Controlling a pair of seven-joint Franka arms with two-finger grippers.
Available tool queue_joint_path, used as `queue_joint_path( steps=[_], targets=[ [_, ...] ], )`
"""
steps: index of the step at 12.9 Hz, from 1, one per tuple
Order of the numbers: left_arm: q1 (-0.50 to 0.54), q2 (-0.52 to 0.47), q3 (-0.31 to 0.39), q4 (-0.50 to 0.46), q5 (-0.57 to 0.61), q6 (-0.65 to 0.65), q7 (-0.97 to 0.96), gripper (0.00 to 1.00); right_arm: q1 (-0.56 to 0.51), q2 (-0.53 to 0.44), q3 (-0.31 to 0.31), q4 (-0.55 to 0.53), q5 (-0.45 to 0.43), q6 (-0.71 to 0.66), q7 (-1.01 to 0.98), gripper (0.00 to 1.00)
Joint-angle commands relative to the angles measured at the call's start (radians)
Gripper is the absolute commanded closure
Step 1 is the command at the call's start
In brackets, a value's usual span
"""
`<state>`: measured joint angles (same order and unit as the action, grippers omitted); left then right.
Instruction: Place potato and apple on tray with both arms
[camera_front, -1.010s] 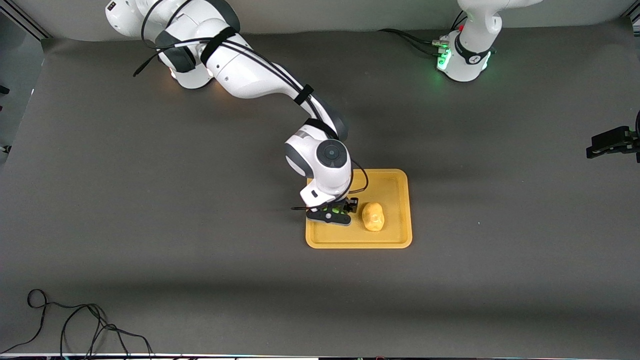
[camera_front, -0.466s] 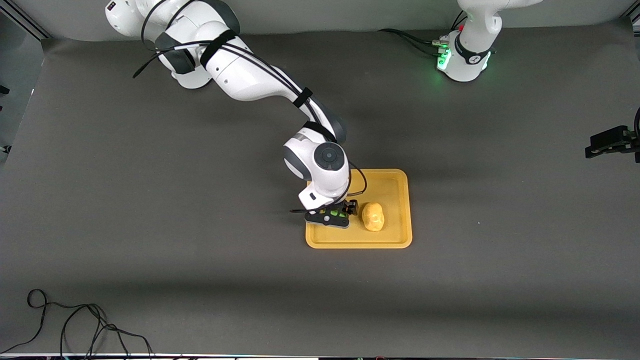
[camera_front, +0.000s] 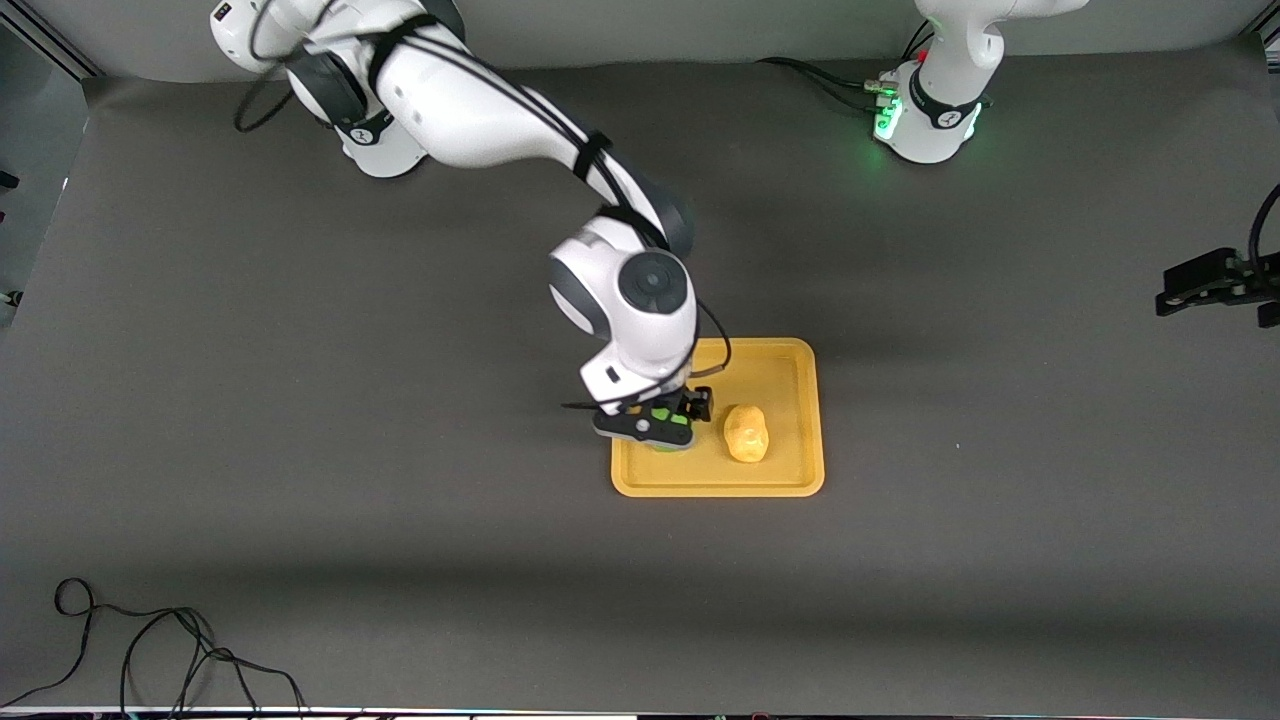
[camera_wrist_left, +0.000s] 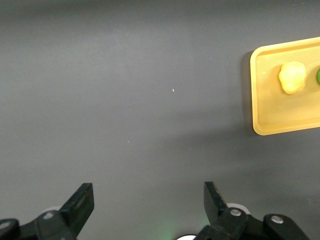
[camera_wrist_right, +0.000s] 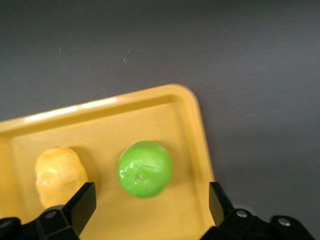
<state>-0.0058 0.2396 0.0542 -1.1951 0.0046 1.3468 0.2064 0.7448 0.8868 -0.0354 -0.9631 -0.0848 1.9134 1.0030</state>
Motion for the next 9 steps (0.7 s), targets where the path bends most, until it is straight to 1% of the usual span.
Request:
queue_joint_path(
  steps=[1,3,4,6,8,9],
  targets=[
    [-0.026,0.000,0.041,0.028,0.003,-0.021,0.065,0.02,-0.036,-0.124,0.006,-0.032,-0.001,-0.120,-0.062,0.00],
    [-0.026,0.000,0.042,0.028,0.002,-0.020,0.064,0.03,-0.080,-0.220,0.005,-0.046,-0.001,-0.261,-0.171,0.00],
    [-0.025,0.000,0.041,0.028,0.000,-0.018,0.061,0.03,-0.108,-0.292,0.005,-0.105,-0.001,-0.281,-0.226,0.00],
    [-0.022,0.000,0.039,0.028,-0.009,-0.018,0.056,0.03,-0.174,-0.461,0.005,-0.280,0.002,-0.272,-0.329,0.00],
    [-0.020,0.001,0.038,0.026,-0.009,-0.018,0.045,0.03,-0.261,-0.588,0.005,-0.397,0.006,-0.274,-0.474,0.00],
    [-0.020,0.001,0.038,0.026,-0.011,-0.018,0.042,0.03,-0.313,-0.650,0.005,-0.455,0.026,-0.274,-0.556,0.00]
  ],
)
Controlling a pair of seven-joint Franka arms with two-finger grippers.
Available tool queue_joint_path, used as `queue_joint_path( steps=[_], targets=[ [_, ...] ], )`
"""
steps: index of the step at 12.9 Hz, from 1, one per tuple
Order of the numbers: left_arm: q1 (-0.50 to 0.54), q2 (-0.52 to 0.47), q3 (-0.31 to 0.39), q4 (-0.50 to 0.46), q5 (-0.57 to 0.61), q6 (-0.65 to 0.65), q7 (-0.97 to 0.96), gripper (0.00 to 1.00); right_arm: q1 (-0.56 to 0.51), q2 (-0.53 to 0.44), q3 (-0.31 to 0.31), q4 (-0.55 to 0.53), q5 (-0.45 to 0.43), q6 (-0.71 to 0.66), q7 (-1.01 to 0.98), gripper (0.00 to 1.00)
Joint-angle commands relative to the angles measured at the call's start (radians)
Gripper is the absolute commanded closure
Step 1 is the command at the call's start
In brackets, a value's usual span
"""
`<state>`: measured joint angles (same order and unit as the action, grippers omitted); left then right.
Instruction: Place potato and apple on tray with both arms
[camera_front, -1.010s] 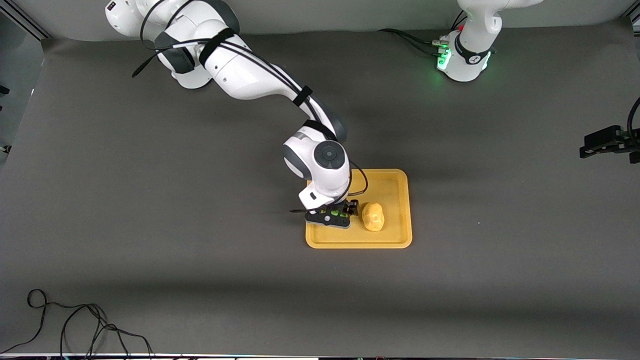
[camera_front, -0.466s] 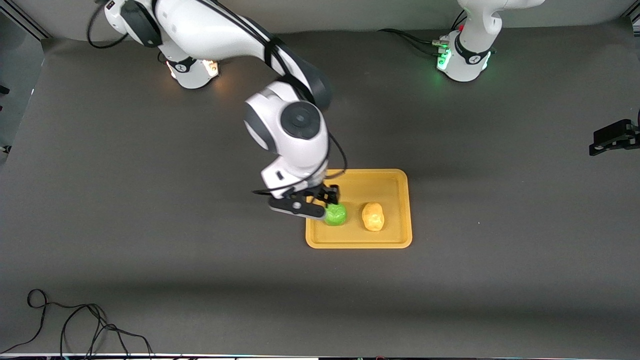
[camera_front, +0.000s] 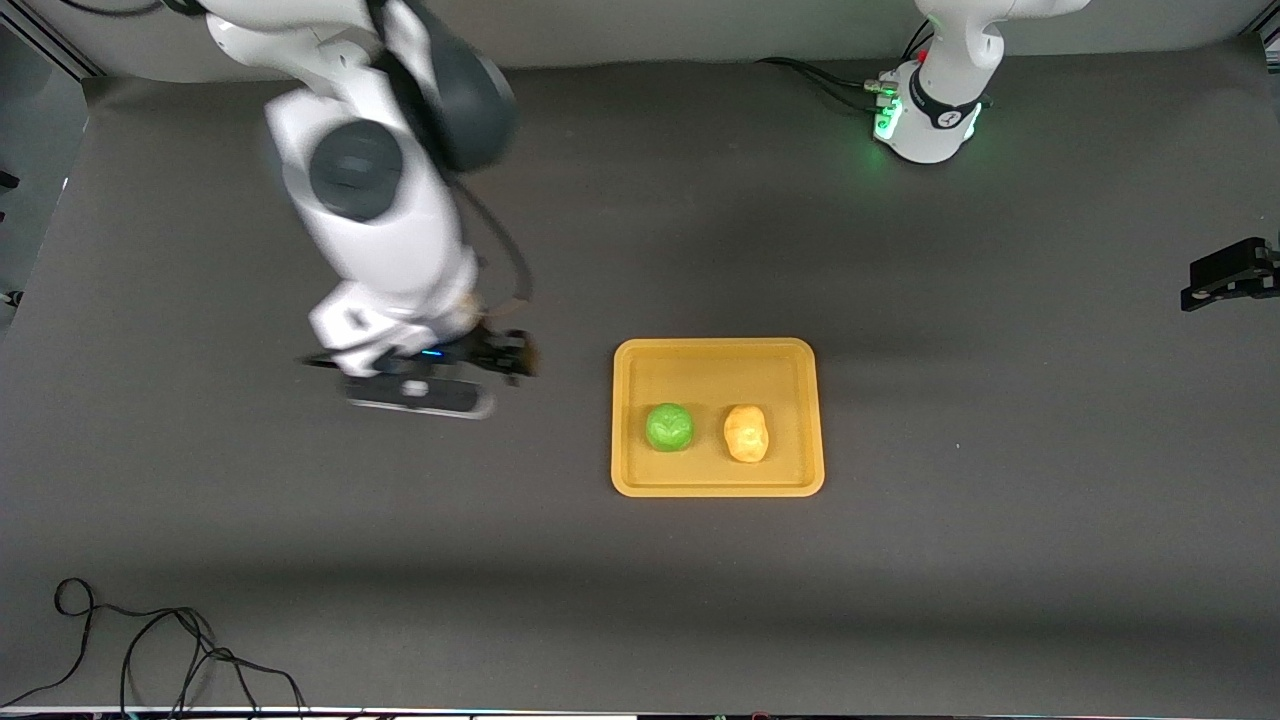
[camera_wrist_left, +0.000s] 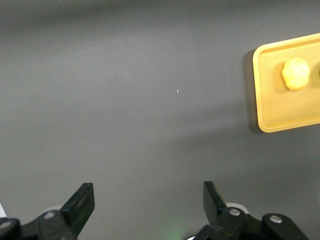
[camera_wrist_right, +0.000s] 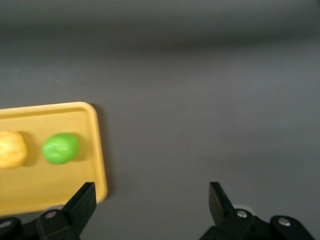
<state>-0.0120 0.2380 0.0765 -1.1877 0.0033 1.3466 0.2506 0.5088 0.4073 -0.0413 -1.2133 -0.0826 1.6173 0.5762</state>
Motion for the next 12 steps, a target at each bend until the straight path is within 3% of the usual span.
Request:
queue_joint_path(
  steps=[1,4,7,12],
  targets=[
    [-0.014,0.003,0.015,0.019,-0.009,-0.017,-0.002,0.03,-0.146,-0.229,0.012,-0.254,0.050,0.024,-0.221,0.00],
    [-0.011,0.004,0.017,0.016,-0.008,-0.017,-0.004,0.02,-0.327,-0.349,0.014,-0.365,0.070,0.036,-0.467,0.00],
    [-0.002,0.006,0.017,0.019,-0.009,-0.009,-0.004,0.00,-0.464,-0.375,0.015,-0.385,0.070,0.036,-0.602,0.00],
    [0.007,0.007,0.017,0.019,-0.011,-0.011,0.001,0.01,-0.493,-0.383,-0.029,-0.387,0.069,0.021,-0.630,0.00]
  ],
)
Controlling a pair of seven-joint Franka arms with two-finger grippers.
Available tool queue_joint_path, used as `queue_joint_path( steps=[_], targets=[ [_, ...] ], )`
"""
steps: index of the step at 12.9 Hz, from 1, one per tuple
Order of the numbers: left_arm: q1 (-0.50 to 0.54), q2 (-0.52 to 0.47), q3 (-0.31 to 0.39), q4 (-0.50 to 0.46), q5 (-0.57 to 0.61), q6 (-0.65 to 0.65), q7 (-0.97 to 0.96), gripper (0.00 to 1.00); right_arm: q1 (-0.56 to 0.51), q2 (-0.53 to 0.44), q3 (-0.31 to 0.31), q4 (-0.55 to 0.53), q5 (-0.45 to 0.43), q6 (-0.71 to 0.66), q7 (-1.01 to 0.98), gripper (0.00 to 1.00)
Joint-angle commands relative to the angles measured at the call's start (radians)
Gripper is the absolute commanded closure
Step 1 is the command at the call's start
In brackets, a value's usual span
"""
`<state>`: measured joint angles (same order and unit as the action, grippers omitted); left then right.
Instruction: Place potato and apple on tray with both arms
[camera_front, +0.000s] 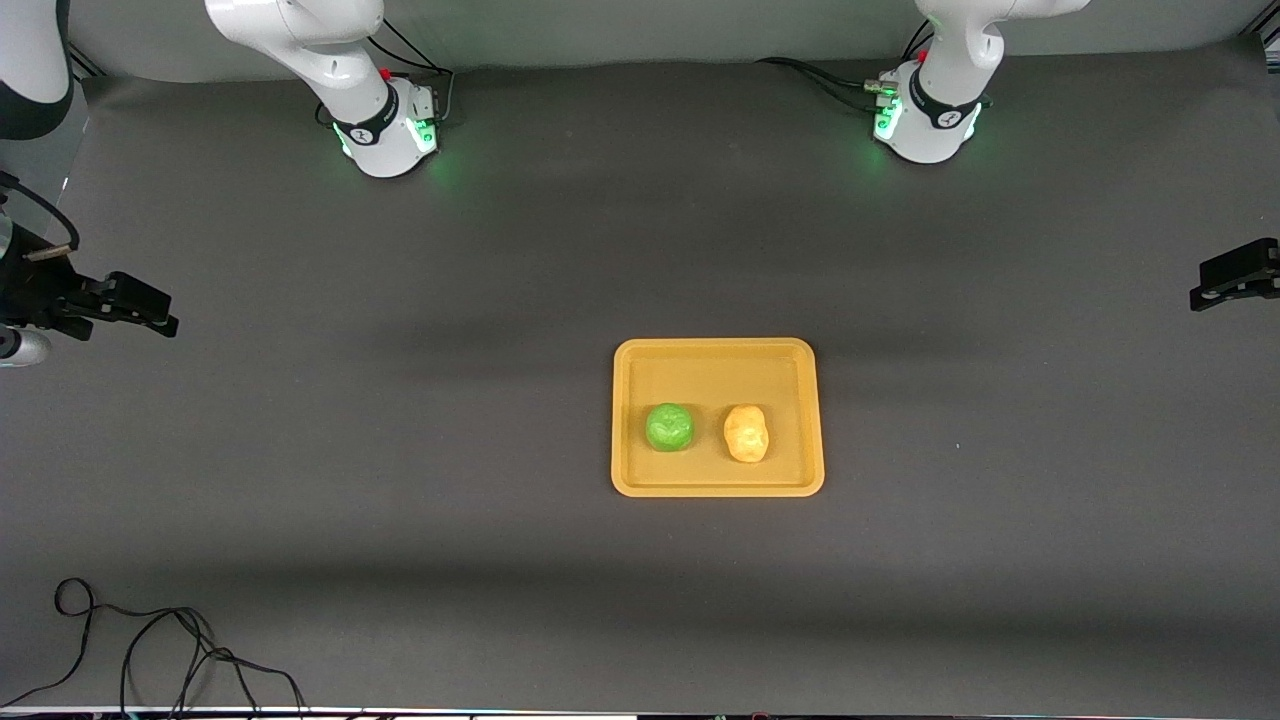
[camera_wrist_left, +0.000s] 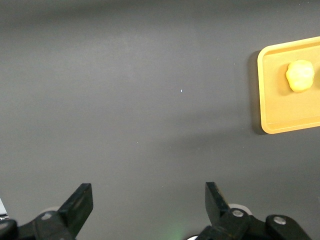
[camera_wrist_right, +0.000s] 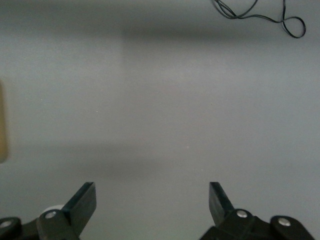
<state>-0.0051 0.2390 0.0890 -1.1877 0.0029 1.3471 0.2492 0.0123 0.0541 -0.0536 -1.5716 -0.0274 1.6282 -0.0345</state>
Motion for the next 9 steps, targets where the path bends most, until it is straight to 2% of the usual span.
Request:
queue_joint_path(
  steps=[1,4,9],
  targets=[
    [-0.001,0.005,0.003,0.019,-0.011,-0.011,0.002,0.01,0.005,-0.033,-0.017,-0.030,0.014,0.010,-0.015,0.00],
    [-0.003,0.005,0.002,0.016,-0.011,-0.016,-0.007,0.02,0.008,-0.063,-0.014,-0.070,0.014,0.010,0.004,0.00],
    [-0.004,0.002,0.000,0.016,-0.009,-0.019,-0.005,0.02,0.008,-0.059,-0.014,-0.061,0.012,0.009,-0.007,0.00]
  ],
)
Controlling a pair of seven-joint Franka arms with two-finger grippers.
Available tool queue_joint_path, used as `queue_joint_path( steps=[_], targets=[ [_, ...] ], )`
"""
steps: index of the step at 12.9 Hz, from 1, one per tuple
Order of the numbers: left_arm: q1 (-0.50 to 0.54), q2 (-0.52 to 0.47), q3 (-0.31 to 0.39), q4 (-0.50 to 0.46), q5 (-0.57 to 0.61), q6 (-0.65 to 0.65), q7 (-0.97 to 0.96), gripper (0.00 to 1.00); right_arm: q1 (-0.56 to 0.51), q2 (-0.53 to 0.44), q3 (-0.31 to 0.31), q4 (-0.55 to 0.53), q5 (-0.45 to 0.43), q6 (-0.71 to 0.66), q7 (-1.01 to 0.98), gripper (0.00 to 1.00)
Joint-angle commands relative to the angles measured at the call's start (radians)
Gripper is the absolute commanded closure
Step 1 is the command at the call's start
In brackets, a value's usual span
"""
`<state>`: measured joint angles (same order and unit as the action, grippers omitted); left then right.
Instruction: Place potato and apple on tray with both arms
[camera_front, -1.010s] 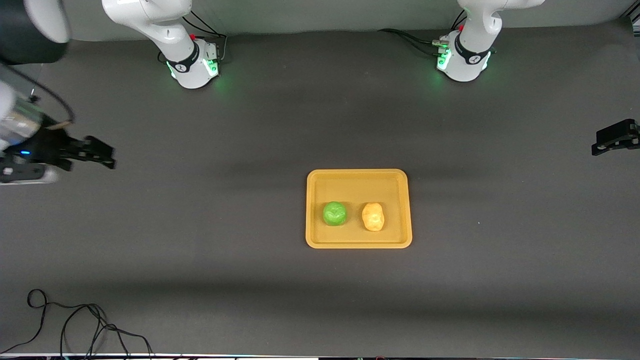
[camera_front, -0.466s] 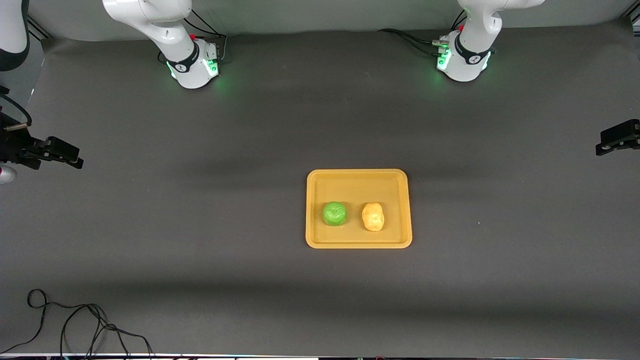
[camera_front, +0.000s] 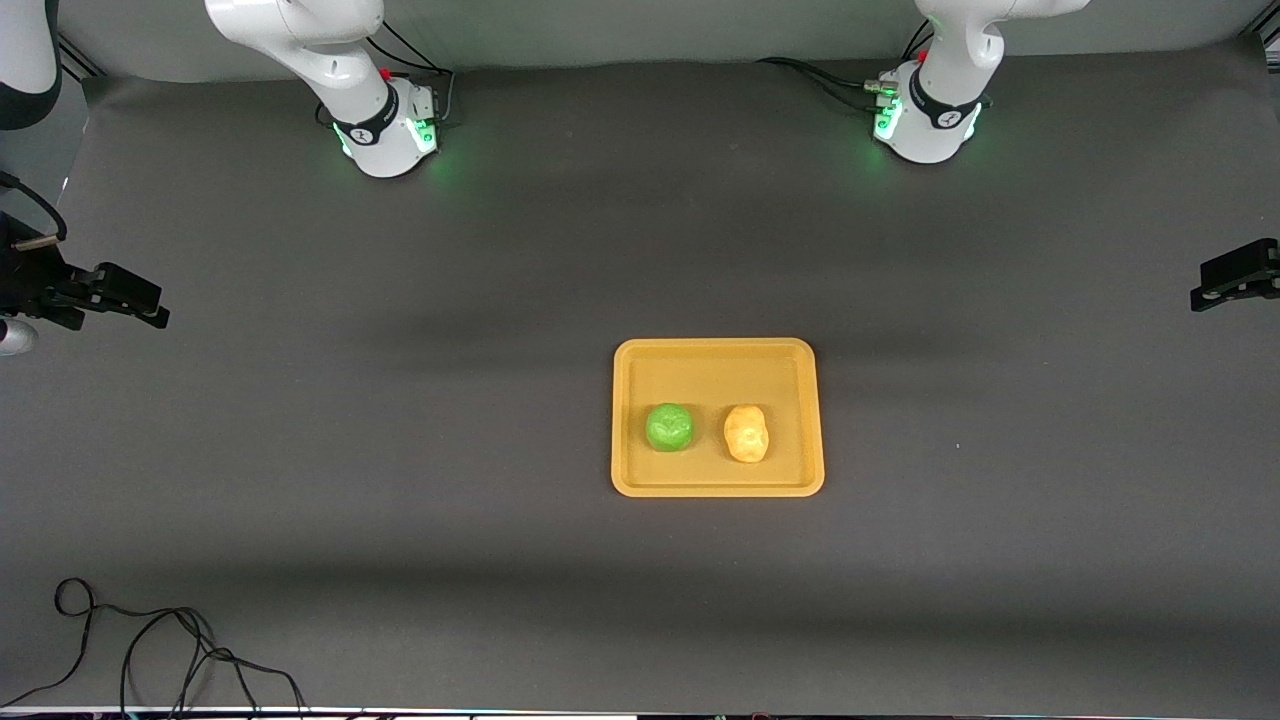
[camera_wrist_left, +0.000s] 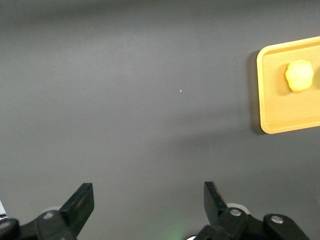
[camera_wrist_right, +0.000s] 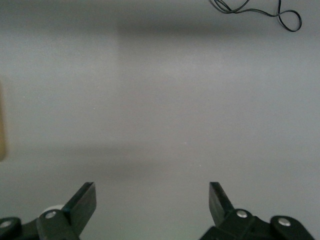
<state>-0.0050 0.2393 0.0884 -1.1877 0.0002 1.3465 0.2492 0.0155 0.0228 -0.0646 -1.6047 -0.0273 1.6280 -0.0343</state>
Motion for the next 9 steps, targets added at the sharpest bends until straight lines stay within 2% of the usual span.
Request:
queue_joint_path(
  steps=[1,3,6,9],
  targets=[
    [-0.004,0.002,0.001,0.016,-0.006,-0.018,-0.005,0.02,0.004,-0.027,-0.003,-0.028,0.010,0.009,-0.006,0.00],
    [-0.004,0.002,0.001,0.016,-0.008,-0.018,-0.005,0.01,0.001,-0.024,-0.004,-0.021,0.009,0.009,-0.006,0.00],
    [-0.003,-0.002,-0.001,0.016,-0.006,-0.018,-0.002,0.00,0.000,-0.009,-0.006,0.014,0.015,-0.086,0.007,0.00],
    [-0.003,-0.008,0.001,0.013,-0.005,-0.013,-0.005,0.00,0.000,-0.007,-0.006,0.019,0.017,-0.094,0.019,0.00]
  ],
)
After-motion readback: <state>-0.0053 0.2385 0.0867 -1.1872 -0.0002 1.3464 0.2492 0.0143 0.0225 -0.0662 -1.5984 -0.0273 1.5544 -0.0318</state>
